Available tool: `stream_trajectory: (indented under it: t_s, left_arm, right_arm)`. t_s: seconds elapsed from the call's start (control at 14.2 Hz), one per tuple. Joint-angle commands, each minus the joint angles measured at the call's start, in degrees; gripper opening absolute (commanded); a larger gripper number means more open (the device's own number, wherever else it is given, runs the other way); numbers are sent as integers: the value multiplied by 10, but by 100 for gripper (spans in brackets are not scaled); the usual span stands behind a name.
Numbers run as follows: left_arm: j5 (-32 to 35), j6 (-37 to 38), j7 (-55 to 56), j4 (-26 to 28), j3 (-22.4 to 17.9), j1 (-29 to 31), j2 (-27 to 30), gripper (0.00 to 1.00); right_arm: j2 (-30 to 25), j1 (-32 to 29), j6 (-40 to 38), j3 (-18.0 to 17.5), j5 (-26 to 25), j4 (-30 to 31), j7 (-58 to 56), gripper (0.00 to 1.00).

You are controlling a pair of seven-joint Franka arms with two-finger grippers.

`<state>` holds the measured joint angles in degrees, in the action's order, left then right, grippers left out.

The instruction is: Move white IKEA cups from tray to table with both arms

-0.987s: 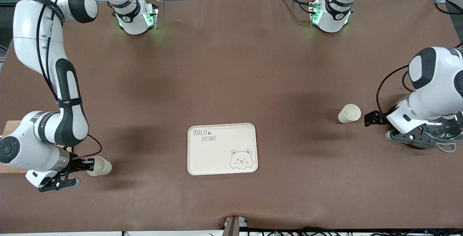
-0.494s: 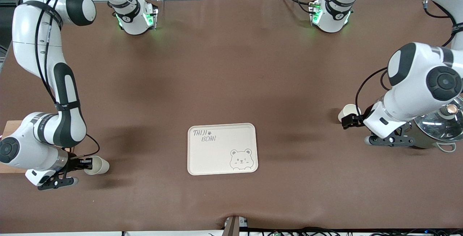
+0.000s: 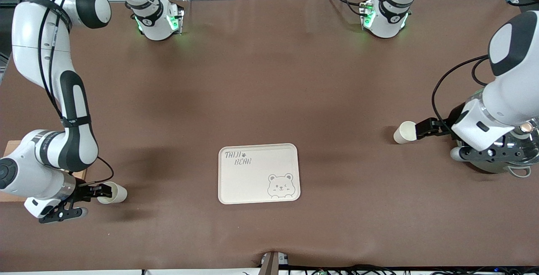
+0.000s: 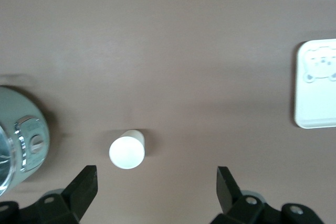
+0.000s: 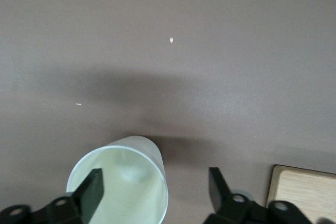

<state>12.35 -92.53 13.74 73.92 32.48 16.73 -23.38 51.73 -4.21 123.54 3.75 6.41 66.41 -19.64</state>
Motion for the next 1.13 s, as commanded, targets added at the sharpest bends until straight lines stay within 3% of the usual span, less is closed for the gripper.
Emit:
stream_trajectory:
  t_s: [0.0, 0.28, 0.35, 0.56, 0.78, 0.85, 0.92, 0.99, 1.06]
  left_arm:
    - [57, 29, 0, -5, -3, 1, 4, 100]
    - [53, 40, -6, -9, -14, -24, 8, 100]
    - [37, 40, -9, -9, -68, -69, 10, 100]
    - [-73, 40, -76, -7, -319, -242, 38, 100]
    - [-169, 41, -183, -7, -477, -327, 69, 100]
    - [-172, 45, -186, -6, -502, -349, 69, 100]
    - [-173, 48, -185, -6, -501, -348, 69, 100]
    - [-174, 51, -183, -5, -484, -333, 70, 100]
    - [-176, 60, -178, -6, -429, -288, 70, 100]
  right_arm:
    - [-43, -4, -14, -3, -4, 12, 2, 100]
    - [-111, 1, -107, 4, -14, 13, 101, 100]
    - [-129, 1, -129, 4, -17, 14, 113, 100]
    - [-211, 4, -153, 2, -18, 67, 143, 100]
    - [-302, 13, -153, 1, -17, 147, 157, 100]
    - [-333, 16, -152, 1, -17, 171, 157, 100]
    - [-358, 17, -153, 1, -17, 184, 157, 100]
    - [-383, 18, -158, 0, -17, 196, 157, 100]
    - [-403, 19, -167, 0, -17, 207, 157, 100]
